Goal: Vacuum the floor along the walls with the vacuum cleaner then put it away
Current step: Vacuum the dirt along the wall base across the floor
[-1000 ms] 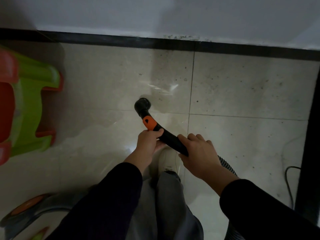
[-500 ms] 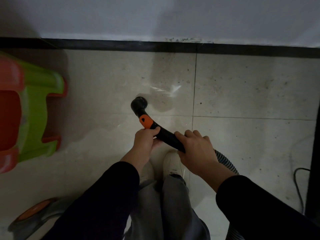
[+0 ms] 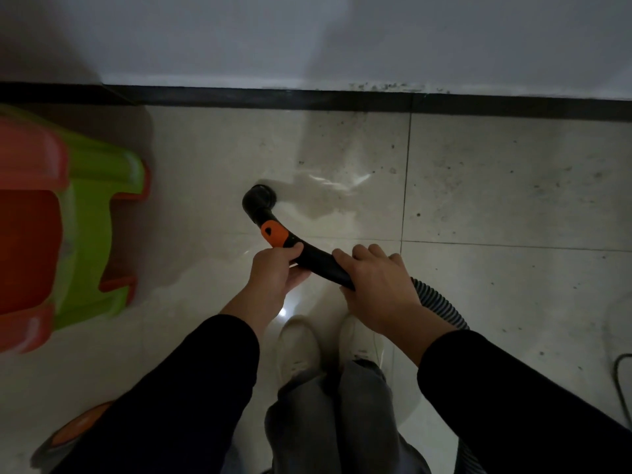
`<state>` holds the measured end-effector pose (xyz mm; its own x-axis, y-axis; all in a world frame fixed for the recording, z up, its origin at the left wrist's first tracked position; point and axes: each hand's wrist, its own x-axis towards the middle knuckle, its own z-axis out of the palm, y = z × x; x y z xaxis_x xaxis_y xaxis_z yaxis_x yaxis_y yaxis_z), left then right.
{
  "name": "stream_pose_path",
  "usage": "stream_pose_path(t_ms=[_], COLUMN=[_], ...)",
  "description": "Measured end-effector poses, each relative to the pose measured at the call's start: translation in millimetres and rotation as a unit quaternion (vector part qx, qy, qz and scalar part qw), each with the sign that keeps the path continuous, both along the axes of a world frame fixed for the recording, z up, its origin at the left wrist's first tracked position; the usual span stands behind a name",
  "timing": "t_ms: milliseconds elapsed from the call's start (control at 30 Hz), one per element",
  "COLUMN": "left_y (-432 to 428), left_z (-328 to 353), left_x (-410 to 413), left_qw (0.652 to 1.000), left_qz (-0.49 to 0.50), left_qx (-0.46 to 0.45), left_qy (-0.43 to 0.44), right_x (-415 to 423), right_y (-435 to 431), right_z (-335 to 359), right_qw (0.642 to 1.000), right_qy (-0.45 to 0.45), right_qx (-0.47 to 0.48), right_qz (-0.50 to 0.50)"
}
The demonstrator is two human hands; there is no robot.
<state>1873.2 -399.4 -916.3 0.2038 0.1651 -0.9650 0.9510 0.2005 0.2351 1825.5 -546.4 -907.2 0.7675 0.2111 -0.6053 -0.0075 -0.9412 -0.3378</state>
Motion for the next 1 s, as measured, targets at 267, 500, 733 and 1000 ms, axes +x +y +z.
stream_pose_path(t_ms=[267, 500, 733, 1000], left_y=[17, 26, 29, 20], left_z=[-5, -10, -12, -12], left_x=[14, 23, 36, 41], left_qw=[1.000, 1.000, 0.999, 0.999], left_qz=[0.013, 0.011, 0.010, 0.004], left_qx=[0.003, 0.006, -0.012, -0.017], left_qy=[-0.011, -0.018, -0.037, -0.040], right_x=[16, 26, 38, 39], right_y=[16, 23, 25, 18], right_z=[-7, -11, -13, -10], right_qw=[1.000, 1.000, 0.999, 0.999], right_qy=[-0.012, -0.015, -0.031, -0.038], right_qx=[0.008, 0.010, 0.012, 0.010], right_qz=[0.011, 0.019, 0.007, -0.011])
